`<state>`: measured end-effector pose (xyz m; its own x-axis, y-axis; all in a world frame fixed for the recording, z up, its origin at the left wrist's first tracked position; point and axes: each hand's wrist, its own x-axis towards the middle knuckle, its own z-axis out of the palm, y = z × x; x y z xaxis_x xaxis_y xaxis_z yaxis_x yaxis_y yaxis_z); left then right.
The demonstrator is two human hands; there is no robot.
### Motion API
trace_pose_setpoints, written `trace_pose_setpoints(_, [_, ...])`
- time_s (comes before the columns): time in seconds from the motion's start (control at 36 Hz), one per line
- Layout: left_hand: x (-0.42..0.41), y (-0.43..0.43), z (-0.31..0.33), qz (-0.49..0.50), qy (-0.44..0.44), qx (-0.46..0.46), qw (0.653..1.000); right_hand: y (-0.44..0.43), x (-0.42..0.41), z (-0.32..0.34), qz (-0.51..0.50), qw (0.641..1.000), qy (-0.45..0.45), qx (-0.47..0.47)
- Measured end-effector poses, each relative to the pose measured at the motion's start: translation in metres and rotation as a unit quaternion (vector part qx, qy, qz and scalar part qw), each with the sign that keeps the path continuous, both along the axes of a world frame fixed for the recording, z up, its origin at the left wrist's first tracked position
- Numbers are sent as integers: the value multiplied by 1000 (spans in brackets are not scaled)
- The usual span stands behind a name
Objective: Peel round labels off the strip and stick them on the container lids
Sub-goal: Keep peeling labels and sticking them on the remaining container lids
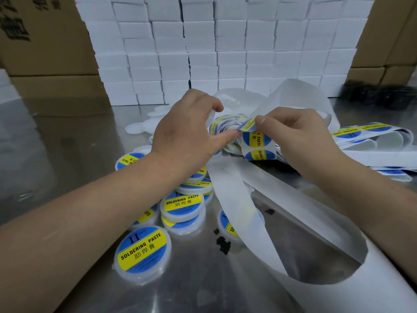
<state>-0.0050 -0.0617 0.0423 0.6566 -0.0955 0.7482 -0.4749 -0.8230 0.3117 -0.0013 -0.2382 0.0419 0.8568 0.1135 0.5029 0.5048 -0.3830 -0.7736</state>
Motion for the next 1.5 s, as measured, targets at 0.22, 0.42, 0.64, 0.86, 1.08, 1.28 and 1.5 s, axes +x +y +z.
trace_pose_setpoints(0.22, [7,3,0,28,3,32,999,5,1,-2,-18,1000,0,-23])
trace_pose_setpoints(0.42, [24,15,-4,72,79,-30,994,1,2,2,-39,999,-13,-4])
trace_pose_setpoints(0.64, [14,1,15,-234,314,-527,754,4,-4,0,44,999,31,-6])
trace_pose_setpoints(0.86, [11,-6,9,-329,351,-494,725,8,-9,-1,123,990,73,-12])
trace_pose_setpoints(1.08, [9,-9,6,-369,390,-485,690,9,-12,0,160,983,87,-9])
trace_pose_setpoints(1.28, [10,-9,-1,-378,353,-450,728,8,-13,0,170,981,97,-10])
trace_pose_setpoints(1.5, [10,-10,-6,-386,319,-418,758,8,-11,-1,161,983,86,-17])
